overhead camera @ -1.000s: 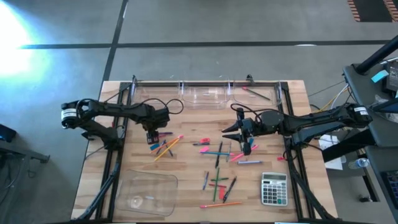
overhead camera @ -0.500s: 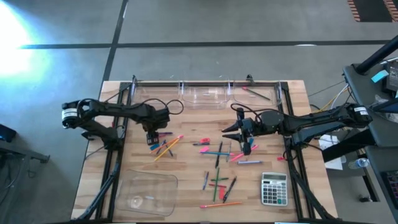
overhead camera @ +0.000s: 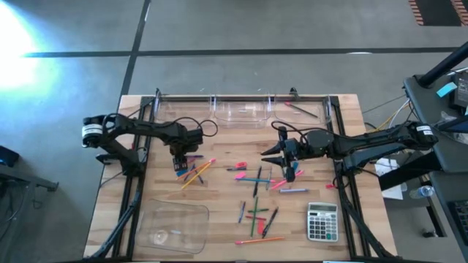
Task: Sort crayons/erasers/pens/pencils in bins
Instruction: Put the blue pen into the top left transparent bin
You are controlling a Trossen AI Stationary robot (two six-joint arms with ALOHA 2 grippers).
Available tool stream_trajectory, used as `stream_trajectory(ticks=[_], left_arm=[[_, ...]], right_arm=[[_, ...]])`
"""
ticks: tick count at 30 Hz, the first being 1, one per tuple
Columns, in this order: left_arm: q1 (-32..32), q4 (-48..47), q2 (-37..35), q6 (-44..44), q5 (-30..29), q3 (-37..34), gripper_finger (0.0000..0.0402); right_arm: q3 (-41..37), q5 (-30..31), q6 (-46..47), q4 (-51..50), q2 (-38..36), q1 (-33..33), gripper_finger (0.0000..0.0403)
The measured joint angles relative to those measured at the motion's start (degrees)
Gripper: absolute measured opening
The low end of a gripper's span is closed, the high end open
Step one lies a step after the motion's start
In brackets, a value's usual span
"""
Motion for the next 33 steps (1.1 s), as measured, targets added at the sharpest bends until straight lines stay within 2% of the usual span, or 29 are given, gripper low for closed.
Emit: stream_trajectory(ticks=[5, 14, 21, 33], left_arm=[[-0.08, 0.23, -1.17, -0.02, 0.04, -0.23, 0.0165], [-0.09, 0.41, -1.4, -0.2, 0.67, -0.21, 0.0026], [0.01, 0.18, -3.55, -1.62, -0.61, 0.07, 0.0021], [0.0, -3.99, -12.99, -3.13, 0.03, 0.42, 0.0004]], right_arm=[[0.0, 0.0, -0.05, 0.0, 0.0, 0.0, 0.0068], [0.0, -0.01, -0.06, 0.0, 0.0, 0.01, 0.0068], [0.0, -0.02, 0.08, 0.02, 0.0, 0.02, 0.0068], [0.0, -0.02, 0.0, 0.02, 0.0, 0.01, 0.0068]])
